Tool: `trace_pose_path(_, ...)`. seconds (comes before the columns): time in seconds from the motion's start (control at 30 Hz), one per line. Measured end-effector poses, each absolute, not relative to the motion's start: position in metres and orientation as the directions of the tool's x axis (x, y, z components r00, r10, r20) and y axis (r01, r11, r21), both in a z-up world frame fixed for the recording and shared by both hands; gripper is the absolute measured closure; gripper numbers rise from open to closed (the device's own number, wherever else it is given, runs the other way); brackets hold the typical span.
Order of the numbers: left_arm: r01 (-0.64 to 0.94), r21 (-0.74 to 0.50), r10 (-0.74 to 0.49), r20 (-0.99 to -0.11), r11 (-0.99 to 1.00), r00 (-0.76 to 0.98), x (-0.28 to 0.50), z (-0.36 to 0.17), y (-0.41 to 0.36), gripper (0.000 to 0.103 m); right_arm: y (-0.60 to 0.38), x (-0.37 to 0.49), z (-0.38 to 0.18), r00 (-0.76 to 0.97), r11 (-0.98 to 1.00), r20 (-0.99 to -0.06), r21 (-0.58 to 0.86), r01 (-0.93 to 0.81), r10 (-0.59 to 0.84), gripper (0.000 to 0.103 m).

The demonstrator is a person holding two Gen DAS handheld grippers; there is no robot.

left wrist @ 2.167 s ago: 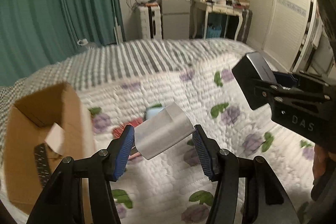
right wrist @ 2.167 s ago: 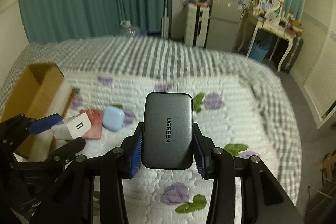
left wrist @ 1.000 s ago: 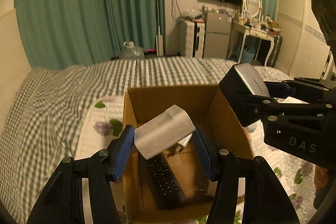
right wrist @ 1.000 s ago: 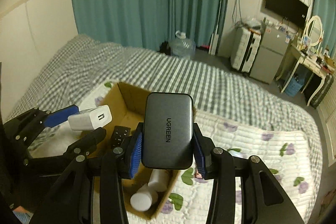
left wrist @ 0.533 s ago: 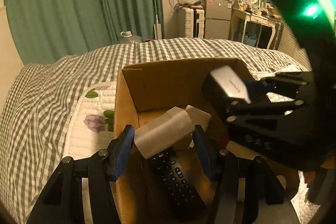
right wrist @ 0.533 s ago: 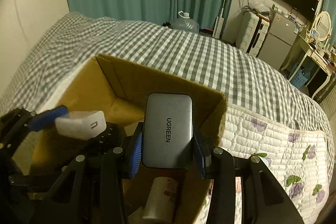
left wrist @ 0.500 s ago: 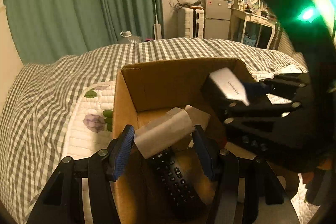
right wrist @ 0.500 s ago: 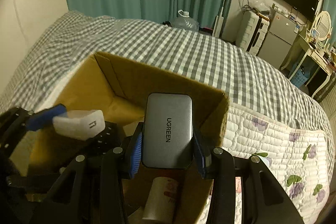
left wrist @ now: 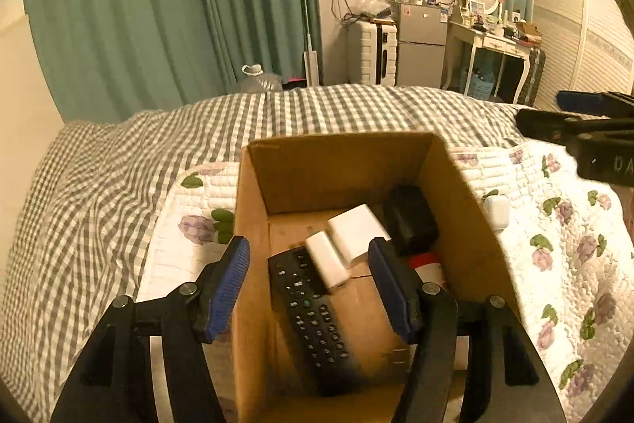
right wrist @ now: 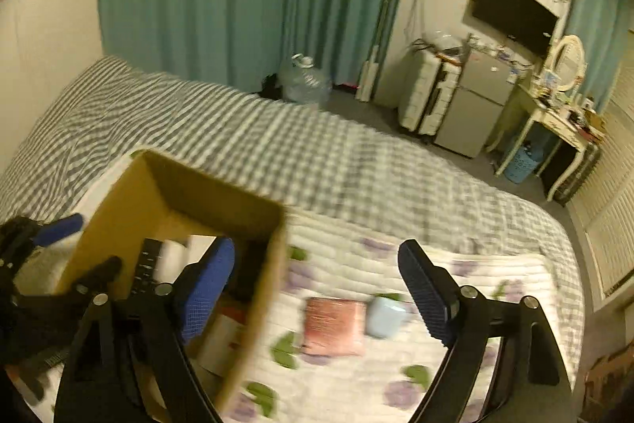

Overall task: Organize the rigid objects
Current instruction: 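Withdraw both tools from the box toward the red card case and blue earbud case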

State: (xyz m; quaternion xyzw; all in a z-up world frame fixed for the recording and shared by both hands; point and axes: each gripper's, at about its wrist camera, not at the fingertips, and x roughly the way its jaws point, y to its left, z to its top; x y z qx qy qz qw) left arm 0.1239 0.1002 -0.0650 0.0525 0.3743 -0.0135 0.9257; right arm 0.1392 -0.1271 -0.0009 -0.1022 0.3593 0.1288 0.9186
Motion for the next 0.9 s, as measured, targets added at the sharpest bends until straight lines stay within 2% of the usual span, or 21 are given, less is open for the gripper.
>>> trace_pose_path(0.23, 0.096, 0.084, -0.014, -0.677, 0.992, 0.736, 0.116, -0.042, 0.036, 0.037, -0.209, 0.128, 0.016, 0.742, 0.965, -0.659, -0.095, -0.245, 0.124, 0.014)
trace_pose_path(0.43, 0.145, 0.074, -0.053, -0.696, 0.987, 0.716, 0.124, -0.045, -0.040, 0.037, -0.260, 0.132, 0.001, 0.738, 0.963, -0.659, -0.081, -0.257, 0.142, 0.014)
trace_pose_path(0.57, 0.159, 0.060, -0.062, -0.744, 0.985, 0.665, 0.135, -0.072, -0.081, 0.037, -0.285, 0.143, -0.021, 0.736, 0.960, -0.667, -0.113, -0.257, 0.119, 0.014)
trace_pose_path(0.7, 0.191, 0.089, -0.043, -0.802, 0.978, 0.596, 0.146, -0.114, -0.112, 0.037, -0.315, 0.155, -0.053, 0.709, 0.972, -0.691, -0.038, -0.232, 0.142, 0.014)
trace_pose_path(0.8, 0.156, 0.102, -0.001, -0.835, 0.983, 0.550, 0.157, -0.147, -0.121, 0.037, -0.329, 0.160, -0.082, 0.654, 0.967, -0.733, 0.021, -0.254, 0.188, 0.014)
trace_pose_path(0.9, 0.078, 0.115, 0.058, -0.854, 0.990, 0.516, 0.171, -0.175, -0.118, 0.037, -0.331, 0.162, -0.105, 0.626, 0.958, -0.758, -0.006, -0.285, 0.182, 0.014)
